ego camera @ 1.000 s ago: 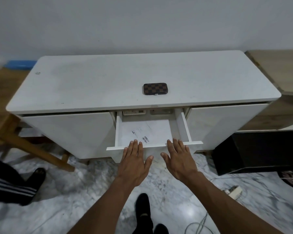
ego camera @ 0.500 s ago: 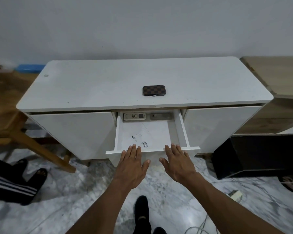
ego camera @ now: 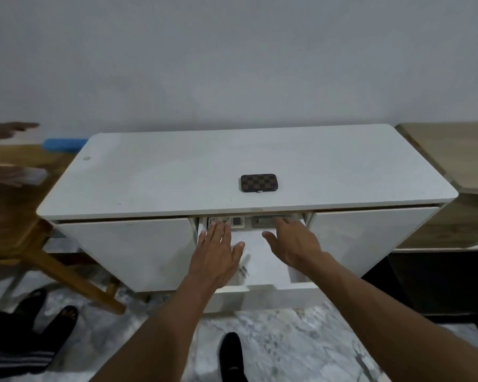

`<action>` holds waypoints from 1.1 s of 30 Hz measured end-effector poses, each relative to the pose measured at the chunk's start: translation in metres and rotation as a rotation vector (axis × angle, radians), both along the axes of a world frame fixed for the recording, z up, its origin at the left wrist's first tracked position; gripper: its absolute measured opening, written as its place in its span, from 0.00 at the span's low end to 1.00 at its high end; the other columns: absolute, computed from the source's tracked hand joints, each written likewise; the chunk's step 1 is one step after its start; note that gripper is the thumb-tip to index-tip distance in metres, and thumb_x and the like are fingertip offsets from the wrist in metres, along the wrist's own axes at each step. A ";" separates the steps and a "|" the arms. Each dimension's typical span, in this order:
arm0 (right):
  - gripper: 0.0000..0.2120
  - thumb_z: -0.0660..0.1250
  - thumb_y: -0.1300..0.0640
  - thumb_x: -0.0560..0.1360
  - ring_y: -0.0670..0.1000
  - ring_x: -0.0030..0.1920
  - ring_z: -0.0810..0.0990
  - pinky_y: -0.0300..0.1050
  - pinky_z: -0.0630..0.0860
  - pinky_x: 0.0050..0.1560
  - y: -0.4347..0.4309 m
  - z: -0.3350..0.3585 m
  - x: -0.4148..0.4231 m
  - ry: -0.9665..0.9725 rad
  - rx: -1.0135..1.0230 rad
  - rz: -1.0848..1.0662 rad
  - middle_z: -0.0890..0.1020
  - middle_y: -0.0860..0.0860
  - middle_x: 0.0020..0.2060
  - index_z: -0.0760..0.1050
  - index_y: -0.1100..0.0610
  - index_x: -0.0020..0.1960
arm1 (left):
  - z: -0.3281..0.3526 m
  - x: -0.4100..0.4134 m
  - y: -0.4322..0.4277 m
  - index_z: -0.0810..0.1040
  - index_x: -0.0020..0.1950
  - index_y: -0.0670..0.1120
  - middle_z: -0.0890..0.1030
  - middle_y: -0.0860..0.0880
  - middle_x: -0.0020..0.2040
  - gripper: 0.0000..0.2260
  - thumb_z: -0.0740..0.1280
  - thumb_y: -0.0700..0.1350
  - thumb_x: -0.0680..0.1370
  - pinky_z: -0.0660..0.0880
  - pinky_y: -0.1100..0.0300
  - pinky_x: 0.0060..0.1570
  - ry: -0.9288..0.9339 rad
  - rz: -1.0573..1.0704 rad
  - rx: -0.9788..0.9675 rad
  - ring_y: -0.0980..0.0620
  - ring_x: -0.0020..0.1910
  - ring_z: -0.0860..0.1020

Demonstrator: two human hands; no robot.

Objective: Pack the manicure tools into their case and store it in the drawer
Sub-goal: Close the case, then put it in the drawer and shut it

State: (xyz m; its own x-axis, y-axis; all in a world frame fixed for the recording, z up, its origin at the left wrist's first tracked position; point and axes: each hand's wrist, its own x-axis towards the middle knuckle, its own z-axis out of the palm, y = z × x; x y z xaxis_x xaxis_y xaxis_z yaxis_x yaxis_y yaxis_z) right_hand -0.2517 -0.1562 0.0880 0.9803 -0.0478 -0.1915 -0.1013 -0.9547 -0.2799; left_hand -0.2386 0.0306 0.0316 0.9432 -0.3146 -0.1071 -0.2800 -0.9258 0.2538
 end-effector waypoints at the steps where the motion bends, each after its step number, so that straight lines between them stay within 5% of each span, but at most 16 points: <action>1: 0.18 0.57 0.47 0.80 0.59 0.61 0.76 0.53 0.74 0.57 0.001 0.004 0.015 -0.019 -0.010 0.011 0.78 0.57 0.62 0.72 0.58 0.64 | 0.002 0.015 -0.001 0.49 0.80 0.43 0.48 0.44 0.81 0.30 0.44 0.59 0.83 0.42 0.51 0.76 -0.009 -0.003 -0.008 0.48 0.79 0.46; 9: 0.19 0.60 0.52 0.78 0.59 0.65 0.71 0.54 0.74 0.61 0.006 0.010 0.124 -0.019 -0.022 0.002 0.73 0.56 0.68 0.69 0.57 0.67 | 0.001 0.118 -0.009 0.50 0.80 0.43 0.49 0.43 0.81 0.28 0.47 0.56 0.84 0.41 0.52 0.76 -0.033 -0.049 -0.034 0.47 0.79 0.46; 14: 0.22 0.62 0.53 0.76 0.58 0.68 0.67 0.54 0.72 0.64 0.003 -0.004 0.159 0.011 -0.038 0.022 0.71 0.54 0.67 0.67 0.57 0.69 | -0.014 0.160 -0.009 0.53 0.80 0.43 0.51 0.42 0.80 0.37 0.34 0.63 0.77 0.45 0.48 0.76 -0.024 -0.075 0.001 0.45 0.79 0.49; 20: 0.30 0.64 0.50 0.73 0.59 0.71 0.63 0.59 0.68 0.68 0.001 -0.017 0.179 0.092 -0.087 0.060 0.65 0.52 0.73 0.61 0.54 0.73 | -0.034 0.166 -0.010 0.71 0.72 0.39 0.70 0.38 0.72 0.28 0.49 0.56 0.81 0.66 0.39 0.67 -0.082 -0.045 -0.003 0.39 0.72 0.69; 33: 0.28 0.67 0.44 0.71 0.59 0.61 0.70 0.56 0.75 0.58 -0.012 -0.018 0.188 0.165 -0.059 0.096 0.72 0.55 0.61 0.67 0.55 0.66 | -0.037 0.159 -0.017 0.60 0.77 0.41 0.59 0.41 0.78 0.30 0.42 0.56 0.81 0.54 0.43 0.73 -0.101 0.004 0.035 0.41 0.77 0.58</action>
State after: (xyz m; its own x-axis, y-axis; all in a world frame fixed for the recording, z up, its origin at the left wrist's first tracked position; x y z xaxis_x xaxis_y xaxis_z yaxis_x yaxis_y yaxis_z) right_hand -0.0635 -0.1683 0.0696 0.9366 0.0284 -0.3492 -0.0488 -0.9764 -0.2104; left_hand -0.0791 0.0133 -0.0052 0.9511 -0.3083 -0.0219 -0.2986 -0.9348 0.1921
